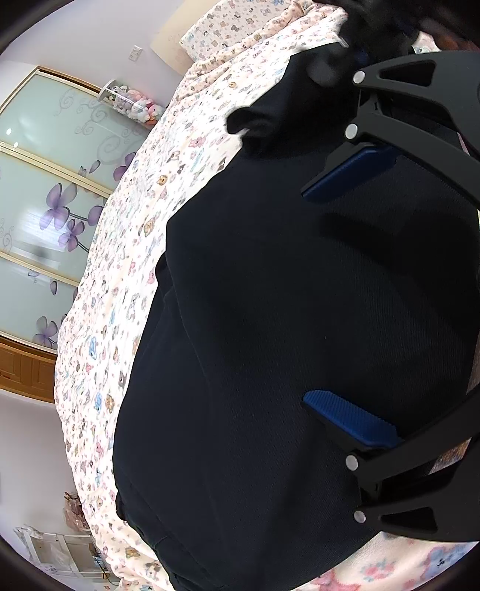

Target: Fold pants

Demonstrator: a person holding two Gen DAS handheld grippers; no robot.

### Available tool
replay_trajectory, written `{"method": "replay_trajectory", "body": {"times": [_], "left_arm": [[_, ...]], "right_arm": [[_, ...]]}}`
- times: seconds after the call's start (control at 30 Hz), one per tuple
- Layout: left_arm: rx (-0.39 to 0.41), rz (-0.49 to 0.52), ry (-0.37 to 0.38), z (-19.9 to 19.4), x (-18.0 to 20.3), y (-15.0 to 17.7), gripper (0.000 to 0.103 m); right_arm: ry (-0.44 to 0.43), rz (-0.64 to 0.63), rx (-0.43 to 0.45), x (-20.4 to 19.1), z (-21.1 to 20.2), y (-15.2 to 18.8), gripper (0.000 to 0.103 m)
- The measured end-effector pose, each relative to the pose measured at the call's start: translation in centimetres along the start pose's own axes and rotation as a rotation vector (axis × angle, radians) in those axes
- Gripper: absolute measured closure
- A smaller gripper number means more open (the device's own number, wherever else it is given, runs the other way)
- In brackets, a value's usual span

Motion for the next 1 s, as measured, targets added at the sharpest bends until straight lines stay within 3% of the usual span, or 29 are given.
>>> {"method": "replay_trajectory", "body": {"times": [0.23,0.37,0.47,0.63,0.8,0.83,0.87,0.93,1.0], "left_arm": [[0.042,-0.076,0.054,-0.8,-0.5,-0.6,0.002],[0.147,-0.186,0.051,-2.5,-2.2,-1.7,0.002],[0.221,-0.275,0.048,-3.7,-3.8,-2.5,0.002],[0.261,-0.339,0.016,-4.5,-5.0,-2.7,0.002],[0.227,-0.384,0.023,-3.9,-5.7,-2.6,0.002],[0.226,-0.386,0.031,-3.9,-5.8,-2.7,0.002],[0.227,-0.387,0.037,-3.9,-5.8,-2.8,0.002],[0.224,-0.394,0.05,-3.9,-6.0,-2.9,0.002],[0.222,-0.413,0.068,-3.9,-6.2,-2.9,0.002]], "right_arm": [[-0.057,-0.051,-0.04,-3.1,3.1,1.2,0.087],[-0.031,-0.058,-0.102,-3.0,4.9,2.9,0.087],[-0.046,-0.066,-0.095,-3.8,4.8,2.8,0.087],[-0.084,-0.044,-0.075,-5.2,6.3,2.5,0.087],[0.038,-0.15,-0.212,-4.4,9.5,5.7,0.082],[0.028,-0.165,-0.222,-4.6,9.3,5.8,0.069],[-0.02,-0.154,-0.252,-5.0,9.1,5.8,0.046],[-0.104,-0.123,-0.295,-6.0,8.5,5.8,0.02],[-0.166,-0.079,-0.291,-6.7,7.5,5.5,0.017]]}}
Point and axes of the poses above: each gripper's, at about its wrist camera, not at the fingertips, and z roughly the way its jaws point, x to its right, y to its underside, the point moved 5 cm from there along z, roughly the way its jaws point, and after that the axes turned 10 degrees about x, right-handed, at the moved point
